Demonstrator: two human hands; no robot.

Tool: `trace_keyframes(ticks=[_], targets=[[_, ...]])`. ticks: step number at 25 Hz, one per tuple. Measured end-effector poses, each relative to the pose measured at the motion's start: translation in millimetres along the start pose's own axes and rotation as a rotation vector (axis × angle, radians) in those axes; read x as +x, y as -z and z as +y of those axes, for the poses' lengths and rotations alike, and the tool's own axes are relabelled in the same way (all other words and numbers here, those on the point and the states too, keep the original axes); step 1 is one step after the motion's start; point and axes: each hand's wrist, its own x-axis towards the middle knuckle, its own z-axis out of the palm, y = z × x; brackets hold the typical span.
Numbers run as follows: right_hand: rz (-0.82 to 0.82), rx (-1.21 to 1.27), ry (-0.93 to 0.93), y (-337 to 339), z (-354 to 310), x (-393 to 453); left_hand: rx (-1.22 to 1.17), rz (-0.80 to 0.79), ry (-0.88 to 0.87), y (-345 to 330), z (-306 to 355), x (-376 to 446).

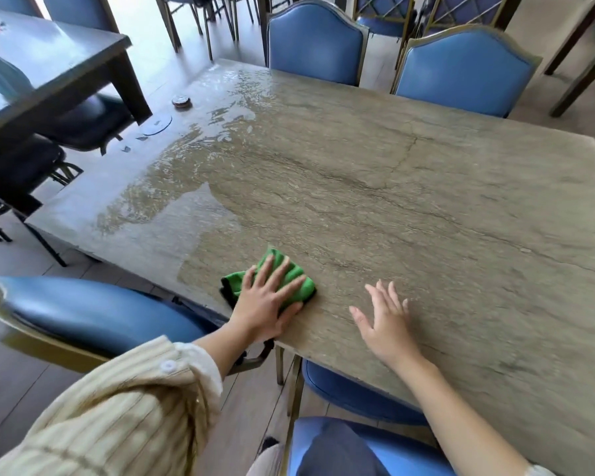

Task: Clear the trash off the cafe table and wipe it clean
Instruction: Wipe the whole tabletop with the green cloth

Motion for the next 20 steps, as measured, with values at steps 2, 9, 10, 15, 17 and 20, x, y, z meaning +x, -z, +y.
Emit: trace_keyframes(ticks=[2,9,10,15,17,20], targets=[[-0.059,-0.137,0.04,-10.9,-11.4,-2.3,0.068,-0.063,-0.352,7.9,-13.0,-0.8],[0.053,-0.139,-0.031,-44.5,-68.8,27.0,0.049,-0.085,-0.796,12.2,-67.8,16.2],[0.087,-0.107,-0.069,-49.7,-78.9,34.5,0.027,-0.089,-0.818,12.6,-75.4,19.0],[0.167,0.009,-0.19,-79.8,-139.2,86.7,-0.006,-0.057,-0.661,20.8,-171.8,28.2],[0.167,0.007,-0.189,-93.3,-163.9,105.7,-0.014,-0.016,-0.529,20.7,-222.2,30.6],[0.182,-0.072,-0.166,-114.3,-198.0,122.3,-0.03,0.02,-0.387,19.1,-271.0,43.8]])
